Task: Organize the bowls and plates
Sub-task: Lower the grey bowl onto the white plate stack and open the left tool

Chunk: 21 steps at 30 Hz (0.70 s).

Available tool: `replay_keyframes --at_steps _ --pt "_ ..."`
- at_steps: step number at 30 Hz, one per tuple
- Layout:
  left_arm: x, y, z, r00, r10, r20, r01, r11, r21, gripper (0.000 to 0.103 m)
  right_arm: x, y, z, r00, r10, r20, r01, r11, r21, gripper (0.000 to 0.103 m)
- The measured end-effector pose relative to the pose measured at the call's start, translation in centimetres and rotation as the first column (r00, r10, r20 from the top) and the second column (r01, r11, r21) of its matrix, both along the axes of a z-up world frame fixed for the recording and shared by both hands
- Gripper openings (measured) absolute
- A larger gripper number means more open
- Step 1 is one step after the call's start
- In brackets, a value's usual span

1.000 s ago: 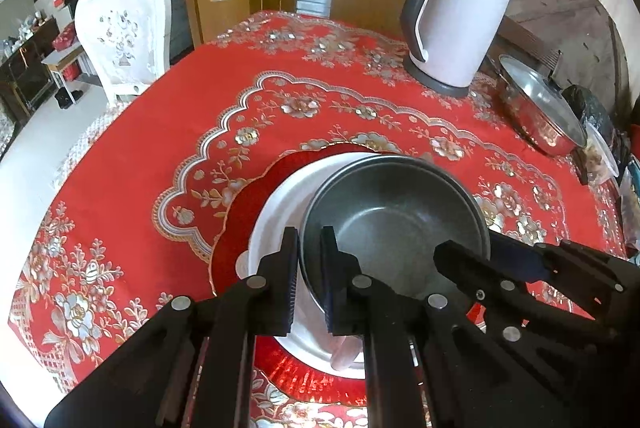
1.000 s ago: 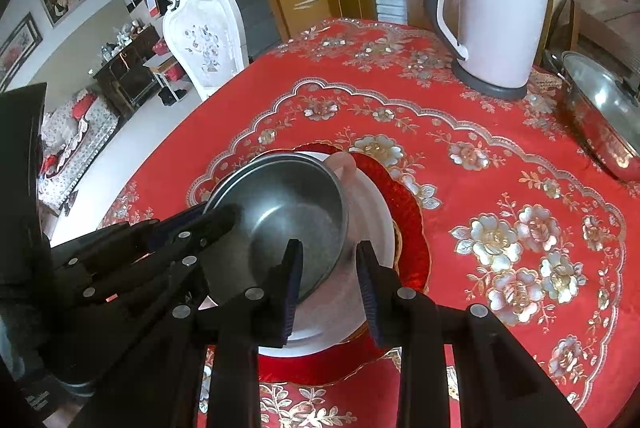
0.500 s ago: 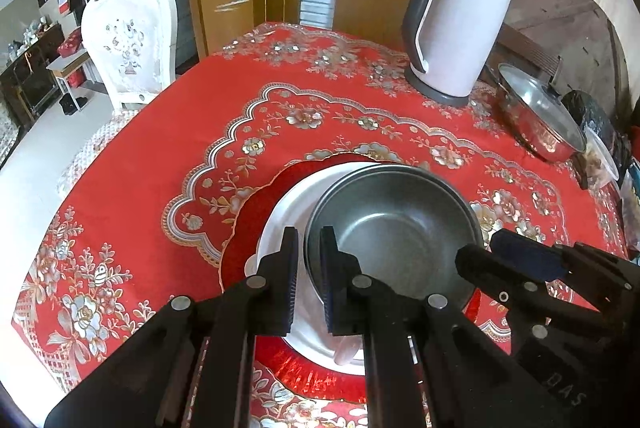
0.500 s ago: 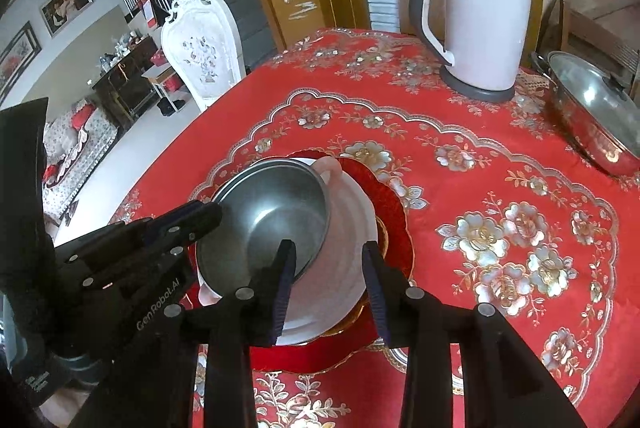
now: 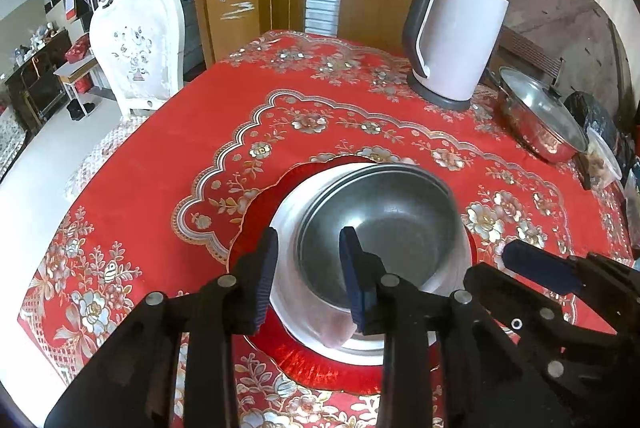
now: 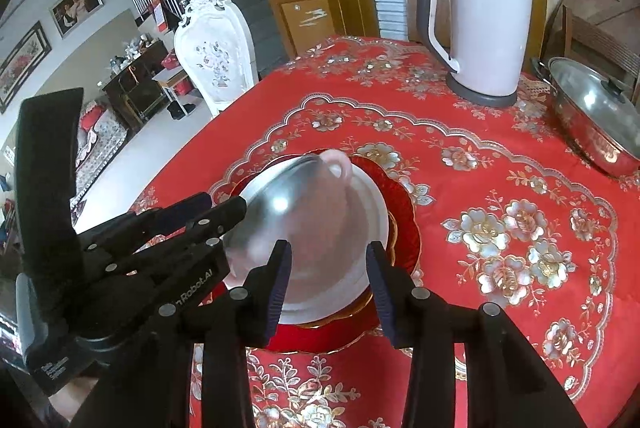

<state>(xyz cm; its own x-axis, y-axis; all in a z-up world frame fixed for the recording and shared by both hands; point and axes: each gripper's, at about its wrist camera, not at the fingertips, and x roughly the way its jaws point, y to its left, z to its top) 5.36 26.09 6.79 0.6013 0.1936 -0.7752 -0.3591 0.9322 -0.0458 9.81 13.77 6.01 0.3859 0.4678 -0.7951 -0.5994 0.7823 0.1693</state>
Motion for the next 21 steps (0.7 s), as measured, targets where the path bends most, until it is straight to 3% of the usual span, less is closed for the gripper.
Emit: replay_keyframes --at_steps 15,16,18,21 --pt "-2.2 -0.8 1.1 0.999 0.006 0.053 -0.008 1.000 0.024 0.030 -1.9 -1.2 0.1 1.000 0.000 0.007 0.000 1.000 0.010 0.048" --pt "-2.5 -1.0 1.1 0.998 0.006 0.059 -0.008 1.000 0.025 0.031 -2.1 -1.3 0.1 1.000 0.000 0.008 0.000 1.000 0.010 0.048" --pt "-3.0 -1.2 1.2 0.998 0.012 0.067 -0.014 0.999 0.031 0.046 -2.8 -1.8 0.2 1.000 -0.010 0.023 0.009 1.000 0.015 0.049" --pt "-4.3 -1.6 1.5 0.994 0.028 0.107 -0.034 0.998 0.053 0.054 -3.8 -2.8 0.2 0.998 -0.034 0.050 0.033 0.999 0.024 0.063"
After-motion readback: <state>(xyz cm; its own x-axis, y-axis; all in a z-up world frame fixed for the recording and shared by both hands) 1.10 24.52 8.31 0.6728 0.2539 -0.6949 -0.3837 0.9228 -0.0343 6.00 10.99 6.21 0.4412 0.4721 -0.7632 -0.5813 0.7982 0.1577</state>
